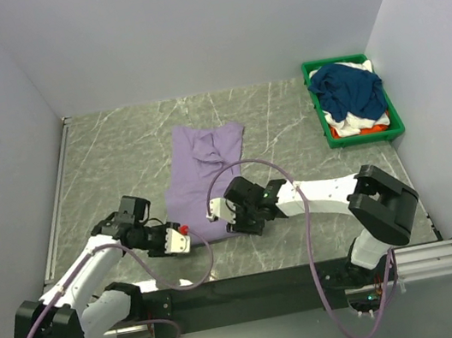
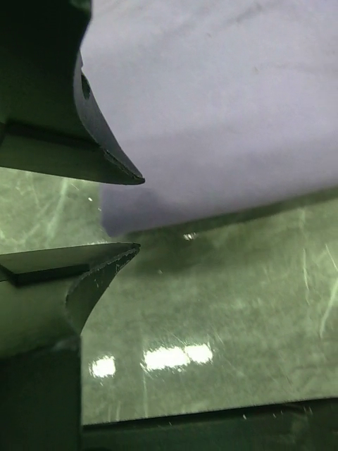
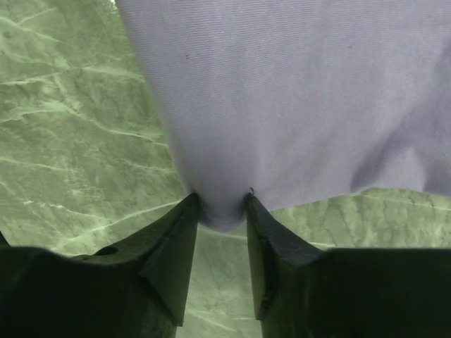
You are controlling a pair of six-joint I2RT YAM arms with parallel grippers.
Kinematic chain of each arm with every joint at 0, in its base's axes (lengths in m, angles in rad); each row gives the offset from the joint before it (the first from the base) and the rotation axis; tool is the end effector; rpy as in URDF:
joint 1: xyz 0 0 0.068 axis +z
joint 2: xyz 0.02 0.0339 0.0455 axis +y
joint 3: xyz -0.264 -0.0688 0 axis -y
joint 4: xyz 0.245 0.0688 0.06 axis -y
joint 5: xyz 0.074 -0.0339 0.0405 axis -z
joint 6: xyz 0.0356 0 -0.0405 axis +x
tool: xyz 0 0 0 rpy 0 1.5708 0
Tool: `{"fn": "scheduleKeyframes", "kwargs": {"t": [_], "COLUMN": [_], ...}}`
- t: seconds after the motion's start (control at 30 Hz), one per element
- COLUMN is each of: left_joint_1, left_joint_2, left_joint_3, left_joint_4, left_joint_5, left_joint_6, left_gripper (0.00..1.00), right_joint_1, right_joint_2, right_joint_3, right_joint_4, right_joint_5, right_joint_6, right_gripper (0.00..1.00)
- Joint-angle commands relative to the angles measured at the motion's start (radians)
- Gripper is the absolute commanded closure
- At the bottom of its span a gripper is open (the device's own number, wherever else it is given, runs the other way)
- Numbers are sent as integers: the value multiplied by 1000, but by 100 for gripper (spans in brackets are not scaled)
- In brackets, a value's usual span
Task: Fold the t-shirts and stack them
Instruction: Fold the tshirt
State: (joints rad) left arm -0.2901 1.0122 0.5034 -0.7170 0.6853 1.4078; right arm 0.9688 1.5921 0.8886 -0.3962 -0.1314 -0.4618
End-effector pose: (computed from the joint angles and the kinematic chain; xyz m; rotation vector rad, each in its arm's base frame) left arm 0.1446 -0.0667 0.1748 1.9378 1.5032 -0.5142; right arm 0.1665 0.2506 0.1673 -1.8021 2.0093 0.3343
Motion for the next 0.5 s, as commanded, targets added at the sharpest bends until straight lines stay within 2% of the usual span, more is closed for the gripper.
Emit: {"fn": "scheduleKeyframes", "kwargs": {"t": [0.0, 0.1, 0.23, 0.33, 0.37, 0.43, 0.47], "left_joint_1": [-38, -50, -57, -58, -58, -58, -58], "left_joint_2": [18, 40, 65, 83, 89, 89, 86], "left_joint_3": [-12, -17, -16, -13, -12, -11, -8], "left_joint_4": [45, 73, 93, 111, 113, 108, 106], "left_joint_5": [-30, -52, -69, -79, -79, -79, -81], "left_joint_6": [-76, -101, -113, -127, -128, -124, -119], "left_gripper": [56, 55, 55, 61, 64, 74, 78], "right_joint_1": [15, 24, 25, 25, 25, 25, 24], "right_joint_2": [-9, -26, -30, -21, -8, 18, 38], "right_joint_3": [-11, -20, -22, -23, -17, -2, 6], "right_joint_4": [-4, -6, -13, 2, 10, 7, 8], "right_joint_5": [-8, -17, -27, -11, -2, 15, 21], "right_joint_6": [20, 25, 15, 15, 17, 18, 18], "right_gripper": [52, 46, 45, 44, 46, 54, 65]}}
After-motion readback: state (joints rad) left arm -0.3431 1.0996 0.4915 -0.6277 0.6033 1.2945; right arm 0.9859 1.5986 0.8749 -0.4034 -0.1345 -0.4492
